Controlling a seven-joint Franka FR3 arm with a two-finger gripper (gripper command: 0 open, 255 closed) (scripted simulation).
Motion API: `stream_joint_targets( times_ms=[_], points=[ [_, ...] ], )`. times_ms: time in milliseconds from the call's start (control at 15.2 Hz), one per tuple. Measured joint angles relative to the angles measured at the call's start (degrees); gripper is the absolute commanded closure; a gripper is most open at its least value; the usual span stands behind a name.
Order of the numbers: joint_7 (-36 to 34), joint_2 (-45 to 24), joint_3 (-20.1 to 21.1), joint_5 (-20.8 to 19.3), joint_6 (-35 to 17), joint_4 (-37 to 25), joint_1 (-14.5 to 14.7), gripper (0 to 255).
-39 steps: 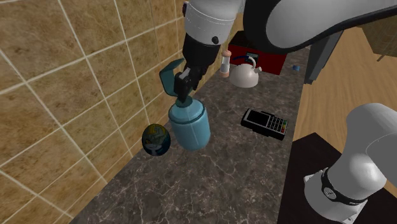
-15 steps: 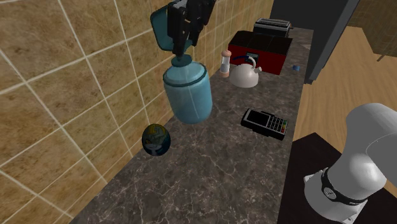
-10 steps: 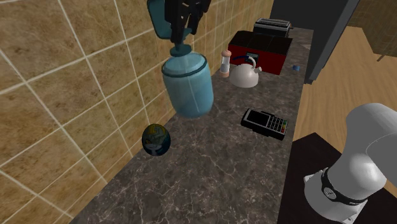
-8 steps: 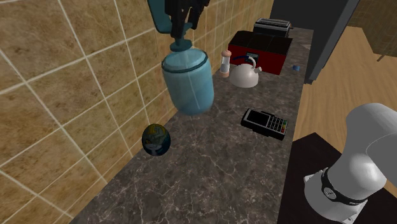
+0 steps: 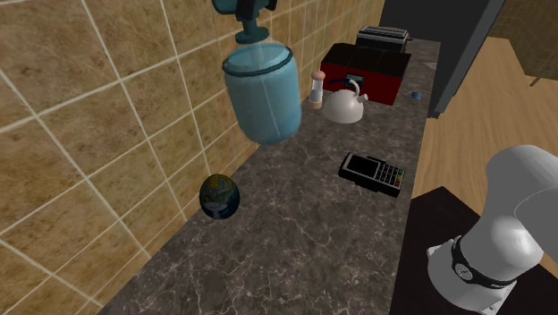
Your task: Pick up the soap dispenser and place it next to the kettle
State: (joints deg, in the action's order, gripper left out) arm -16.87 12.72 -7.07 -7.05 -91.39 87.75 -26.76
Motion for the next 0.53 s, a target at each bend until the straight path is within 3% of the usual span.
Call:
stream_joint_targets(
  times_ms=[132,528],
  points=[
    [0.19,-0.71,-0.03,0.09,1.39,-2.11,0.00,255],
    [5.26,5.07,-3.28,-0.20,1.53,2.92,-1.86,255]
  ],
)
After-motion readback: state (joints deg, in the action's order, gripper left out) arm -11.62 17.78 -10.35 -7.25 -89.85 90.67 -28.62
